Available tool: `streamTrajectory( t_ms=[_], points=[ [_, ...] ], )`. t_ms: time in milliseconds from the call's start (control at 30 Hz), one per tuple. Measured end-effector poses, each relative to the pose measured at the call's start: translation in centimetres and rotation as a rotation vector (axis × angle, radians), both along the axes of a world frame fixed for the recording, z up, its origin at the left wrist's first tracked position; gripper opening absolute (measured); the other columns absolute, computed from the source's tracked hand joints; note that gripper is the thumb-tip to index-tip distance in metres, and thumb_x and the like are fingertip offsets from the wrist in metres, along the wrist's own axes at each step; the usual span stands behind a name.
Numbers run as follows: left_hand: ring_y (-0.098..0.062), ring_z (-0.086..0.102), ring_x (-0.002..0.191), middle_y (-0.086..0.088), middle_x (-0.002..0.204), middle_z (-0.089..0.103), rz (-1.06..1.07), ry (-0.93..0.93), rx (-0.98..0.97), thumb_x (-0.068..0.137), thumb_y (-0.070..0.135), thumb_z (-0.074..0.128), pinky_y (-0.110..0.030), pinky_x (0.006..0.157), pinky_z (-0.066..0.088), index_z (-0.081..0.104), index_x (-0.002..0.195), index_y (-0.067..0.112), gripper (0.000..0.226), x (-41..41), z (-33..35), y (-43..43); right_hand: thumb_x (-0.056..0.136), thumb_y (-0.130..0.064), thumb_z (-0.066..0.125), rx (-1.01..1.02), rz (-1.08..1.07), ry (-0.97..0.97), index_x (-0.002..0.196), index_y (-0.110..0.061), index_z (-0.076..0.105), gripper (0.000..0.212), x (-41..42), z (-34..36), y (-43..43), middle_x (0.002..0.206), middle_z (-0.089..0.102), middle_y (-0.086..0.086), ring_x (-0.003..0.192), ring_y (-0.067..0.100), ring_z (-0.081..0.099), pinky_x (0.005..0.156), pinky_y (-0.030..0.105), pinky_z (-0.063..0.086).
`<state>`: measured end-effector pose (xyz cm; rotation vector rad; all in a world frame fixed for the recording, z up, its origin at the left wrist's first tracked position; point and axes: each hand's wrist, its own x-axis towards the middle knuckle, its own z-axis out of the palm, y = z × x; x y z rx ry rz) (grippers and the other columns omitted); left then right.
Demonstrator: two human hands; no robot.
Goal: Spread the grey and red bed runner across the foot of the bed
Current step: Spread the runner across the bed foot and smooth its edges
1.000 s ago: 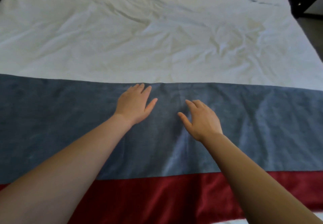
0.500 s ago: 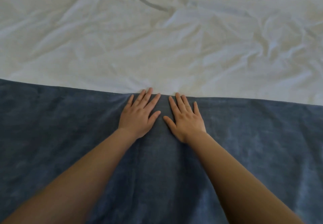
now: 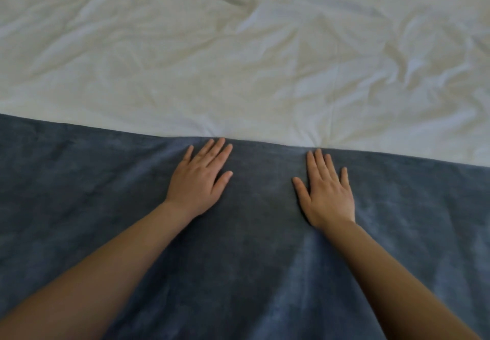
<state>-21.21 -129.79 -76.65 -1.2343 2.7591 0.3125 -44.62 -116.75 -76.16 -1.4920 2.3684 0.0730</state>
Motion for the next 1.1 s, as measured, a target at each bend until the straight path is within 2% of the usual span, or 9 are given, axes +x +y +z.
streamTrajectory(
  t_ms=[167,300,400,533,700,767,867,1000,1100],
  points=[
    [-0.02,0.025,0.143,-0.006,0.154,0.03,0.129,0.018,-0.068,0.098,0.041,0.027,-0.042,0.117,0.016,0.034,0.146,0.013,0.056,-3.9,2.1,2.1,0.093,-0.055,0.014,-0.12,0.121,-0.113,0.152,-0.023,0.015,0.067,-2.7,1.0,1.2,0.16,0.009,-0.003,0.147,0.013,0.002,0.118,0.035,-0.001],
    [-0.02,0.029,0.142,-0.006,0.152,0.033,-0.08,0.092,-0.041,0.095,0.042,0.021,-0.039,0.116,0.018,0.036,0.145,0.014,0.059,-10.3,2.6,6.0,0.097,-0.047,0.028,-0.179,0.175,0.0,0.149,-0.018,0.027,0.06,-8.8,1.5,4.7,0.158,0.019,0.003,0.146,0.018,0.01,0.119,0.039,0.007],
    [-0.018,0.022,0.144,-0.004,0.155,0.026,-0.125,0.073,0.014,0.097,0.045,0.022,-0.039,0.117,0.015,0.03,0.148,0.017,0.059,-15.7,1.5,8.8,0.097,-0.048,0.023,-0.106,0.024,0.052,0.152,-0.016,0.017,0.064,-14.9,1.5,8.2,0.159,0.012,0.003,0.147,0.018,0.005,0.119,0.04,0.005],
    [-0.015,0.021,0.144,-0.001,0.156,0.024,0.032,0.038,0.002,0.099,0.039,0.033,-0.041,0.117,0.014,0.03,0.148,0.017,0.054,-18.7,0.4,9.4,0.098,-0.05,0.017,0.046,0.155,-0.04,0.153,-0.023,-0.001,0.064,-20.7,0.6,9.6,0.16,-0.005,-0.005,0.146,0.011,-0.005,0.12,0.04,0.0],
    [-0.028,0.048,0.127,-0.01,0.138,0.052,0.109,0.106,-0.114,0.098,0.029,0.04,-0.043,0.109,0.034,0.055,0.131,0.01,0.041,-21.6,2.0,9.8,0.101,-0.038,0.025,-0.169,0.156,-0.213,0.15,-0.019,0.026,0.052,-24.3,1.5,9.3,0.157,0.022,-0.003,0.146,0.014,0.013,0.119,0.036,0.009],
    [-0.028,0.053,0.12,-0.009,0.132,0.056,0.058,0.15,-0.115,0.098,0.025,0.044,-0.043,0.1,0.043,0.058,0.127,0.011,0.036,-23.9,2.5,9.9,0.101,-0.031,0.034,-0.261,0.102,-0.137,0.143,-0.016,0.04,0.045,-27.0,1.8,10.4,0.149,0.039,0.002,0.141,0.021,0.029,0.116,0.037,0.02],
    [-0.027,0.056,0.105,-0.005,0.116,0.062,0.023,0.175,-0.06,0.095,0.021,0.052,-0.041,0.085,0.048,0.062,0.12,0.015,0.028,-27.8,2.4,9.6,0.095,-0.025,0.048,-0.257,0.013,0.015,0.122,-0.014,0.058,0.031,-31.5,2.0,11.7,0.122,0.058,0.009,0.113,0.03,0.05,0.096,0.04,0.037],
    [-0.025,0.056,0.09,-0.003,0.094,0.064,0.063,0.139,-0.044,0.09,0.021,0.061,-0.037,0.077,0.044,0.07,0.096,0.016,0.012,-30.3,2.1,8.0,0.094,-0.032,0.052,-0.173,0.017,0.039,0.097,-0.021,0.062,0.015,-35.1,1.9,11.7,0.094,0.054,-0.002,0.095,0.026,0.052,0.085,0.04,0.033],
    [-0.023,0.058,0.083,-0.002,0.089,0.066,0.077,0.089,-0.093,0.09,0.021,0.061,-0.035,0.073,0.043,0.07,0.087,0.018,0.01,-30.8,2.1,7.7,0.094,-0.035,0.052,-0.187,-0.005,-0.01,0.091,-0.024,0.063,0.016,-35.8,1.3,11.2,0.086,0.053,-0.008,0.091,0.021,0.054,0.086,0.04,0.032]
  ],
)
